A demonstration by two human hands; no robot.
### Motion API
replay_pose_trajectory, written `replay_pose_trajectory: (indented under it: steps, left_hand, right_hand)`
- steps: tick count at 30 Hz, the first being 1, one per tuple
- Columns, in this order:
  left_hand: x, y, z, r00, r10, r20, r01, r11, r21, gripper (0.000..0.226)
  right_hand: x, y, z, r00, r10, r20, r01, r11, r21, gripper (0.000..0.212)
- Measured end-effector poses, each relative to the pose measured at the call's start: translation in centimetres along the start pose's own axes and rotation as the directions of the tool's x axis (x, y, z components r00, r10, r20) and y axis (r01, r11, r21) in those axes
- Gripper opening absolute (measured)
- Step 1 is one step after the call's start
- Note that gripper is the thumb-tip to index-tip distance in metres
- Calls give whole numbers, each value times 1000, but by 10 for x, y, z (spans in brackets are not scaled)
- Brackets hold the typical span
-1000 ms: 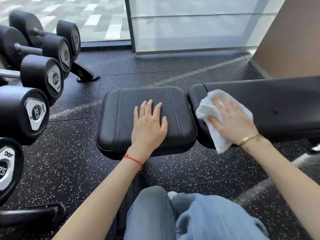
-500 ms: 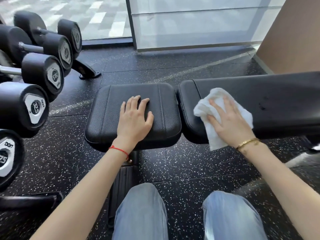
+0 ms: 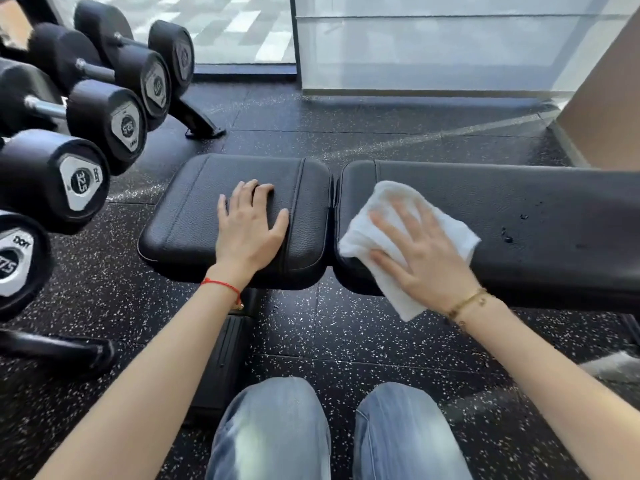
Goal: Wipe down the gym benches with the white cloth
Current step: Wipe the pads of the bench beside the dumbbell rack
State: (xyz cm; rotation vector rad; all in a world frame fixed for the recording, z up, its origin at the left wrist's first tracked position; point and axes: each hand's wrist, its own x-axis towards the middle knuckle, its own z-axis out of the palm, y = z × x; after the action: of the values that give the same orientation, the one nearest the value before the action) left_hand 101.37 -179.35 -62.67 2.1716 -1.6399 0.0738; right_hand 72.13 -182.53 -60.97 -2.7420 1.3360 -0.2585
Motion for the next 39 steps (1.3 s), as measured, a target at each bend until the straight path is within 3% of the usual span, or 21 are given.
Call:
replay_pose_trajectory:
  steps: [4,6,9,13,17,18,20,22,27,34,36,39]
  left_hand:
    - [0,1,0,1000,-1,-4,1,999,35,60]
    - [-1,2,0,1000,-2,-4,3,999,46,59]
    - [-1,3,0,1000,6,-16,-5,999,39,59]
    - [-1,2,-2,999,17,-34,-16,999,38,63]
    - [-3,4,-2,1000,19,3,-19,997,73,65]
    - [-3,5,-3,1000,17,12,-18,997,81,65]
    - [-2,6,-3,999,14,34,-18,995,99,65]
    - [1,8,-5,998,-1,58,-4,995,100,63]
    - [4,27,-3,997,-39,64,36,998,46,62]
    - [-3,36,8,998,-47,35,45,997,57,63]
    - [-3,38,9,999,-46,24,44,997,63,62]
    - [-3,40,9,998,-57,6,57,997,56,61]
  right_hand:
    - [24,41,-13,985,154,72,-155,988,16,77]
    - [54,41,-12,980,161,118,-163,987,9,76]
    - [80,14,-4,991,65,116,-62,998,-32,71]
    - [52,-2,1,994,-68,87,70,998,-11,70]
    - [7,23,-16,984,-132,-118,131,991,-16,66]
    - [10,34,-18,990,-88,-112,87,996,-11,62]
    - [37,49,-19,994,108,33,-109,993,37,64]
    - [80,47,-11,977,171,125,-175,984,27,67]
    - [114,-9,6,985,-32,170,31,999,10,63]
    - [28,28,-12,989,-146,-38,147,989,21,74]
    - [47,53,-13,996,-59,-60,58,998,-28,66]
    - [100,62,-9,968,214,130,-219,975,25,65]
